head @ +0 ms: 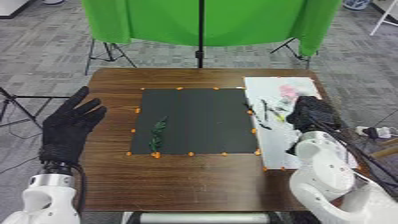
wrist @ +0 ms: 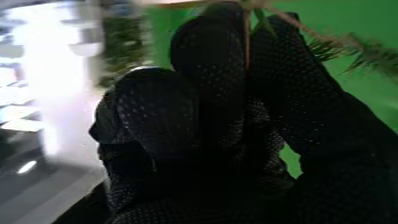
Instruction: Arrange flowers
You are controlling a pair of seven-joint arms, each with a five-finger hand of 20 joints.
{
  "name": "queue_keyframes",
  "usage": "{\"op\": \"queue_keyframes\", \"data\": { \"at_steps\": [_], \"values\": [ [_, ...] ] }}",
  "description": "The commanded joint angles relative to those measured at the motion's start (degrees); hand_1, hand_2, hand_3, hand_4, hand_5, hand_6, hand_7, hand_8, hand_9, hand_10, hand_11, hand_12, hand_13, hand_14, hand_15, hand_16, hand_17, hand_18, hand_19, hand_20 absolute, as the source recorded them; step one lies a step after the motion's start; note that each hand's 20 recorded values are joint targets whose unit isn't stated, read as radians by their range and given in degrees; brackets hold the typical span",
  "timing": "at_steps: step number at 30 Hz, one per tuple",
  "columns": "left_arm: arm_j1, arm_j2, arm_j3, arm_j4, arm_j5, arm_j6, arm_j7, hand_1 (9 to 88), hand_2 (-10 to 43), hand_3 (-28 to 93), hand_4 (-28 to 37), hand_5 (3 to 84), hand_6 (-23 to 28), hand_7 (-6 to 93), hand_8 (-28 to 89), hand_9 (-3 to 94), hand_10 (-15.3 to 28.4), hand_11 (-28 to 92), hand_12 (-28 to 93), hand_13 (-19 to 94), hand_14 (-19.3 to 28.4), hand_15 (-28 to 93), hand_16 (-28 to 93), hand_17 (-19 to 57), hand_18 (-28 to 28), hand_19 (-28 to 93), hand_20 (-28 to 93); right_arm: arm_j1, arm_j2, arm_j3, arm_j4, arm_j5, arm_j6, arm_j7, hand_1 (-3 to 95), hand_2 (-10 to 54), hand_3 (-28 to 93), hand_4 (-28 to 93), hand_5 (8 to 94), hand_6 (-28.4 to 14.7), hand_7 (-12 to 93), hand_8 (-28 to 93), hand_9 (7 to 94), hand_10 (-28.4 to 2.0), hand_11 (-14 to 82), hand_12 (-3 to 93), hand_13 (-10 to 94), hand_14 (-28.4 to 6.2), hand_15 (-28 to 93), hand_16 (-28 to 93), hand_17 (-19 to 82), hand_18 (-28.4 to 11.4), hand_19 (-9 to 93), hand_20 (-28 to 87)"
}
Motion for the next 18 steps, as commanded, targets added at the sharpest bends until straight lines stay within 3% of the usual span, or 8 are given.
{"op": "queue_keyframes", "data": {
  "at_steps": [1, 3, 11, 18],
  "values": [
    [0.7, -0.36, -0.24, -0.45, 0.1, 0.41, -0.87, 25.9, 9.7, 77, -23.4, 39.8, 8.6, 10.7, -9, 36.8, 20.1, 27, 11, 27, 26.9, 55, -9, -8.6, 26.0, 58, 10, 16.6, -18.7, -15.9, 7.0, 0.2, -3.3, -6.3, 53.3, -9.5, 71, -28, 89.8, -2.4, 22, 8, 90.7, -11.1, 42.5, 20.2, 83, -9.7, 69, 16, 40, -24.7, 93, 34],
    [0.0, -0.4, -0.12, -0.36, 0.57, 0.07, -1.72, 25.9, 9.7, 77, -23.4, 39.9, 8.6, 10.7, -9, 36.8, 20.2, 27, 11, 27, 26.9, 55, -9, -8.6, 26.0, 58, 10, 18.8, -20.6, -19.3, 9.5, 0.4, -4.4, -6.4, 53.0, -9.5, 71, -28, 89.9, -2.4, 22, 8, 90.8, -11.1, 42.7, 20.2, 83, -9.7, 70, 16, 40, -24.8, 93, 34],
    [-1.1, -0.18, 0.34, -0.16, 1.02, -0.25, -2.43, 25.8, 9.7, 77, -23.4, 39.9, 8.6, 10.7, -9, 36.8, 20.2, 27, 10, 27, 27.0, 55, -9, -8.6, 26.0, 58, 10, 21.3, -25.3, -25.2, 16.5, -0.1, -9.3, -6.7, 52.2, -9.5, 71, -28, 91.0, -2.1, 22, 8, 91.9, -11.3, 43.5, 20.3, 83, -10.1, 71, 17, 41, -25.1, 93, 36],
    [-4.1, -0.09, 1.55, 0.98, 1.66, -1.34, -3.81, 25.9, 9.6, 78, -23.4, 39.9, 8.6, 10.6, -9, 36.9, 20.2, 27, 10, 27, 26.9, 55, -9, -8.6, 26.0, 58, 10, 24.1, -28.0, -29.3, 21.6, -0.5, -11.4, -5.4, 50.5, -9.5, 70, -28, 93.4, -1.6, 23, 9, 93.6, -11.5, 47.5, 20.5, 85, -10.4, 75, 17, 43, -26.0, 93, 45]
  ]
}}
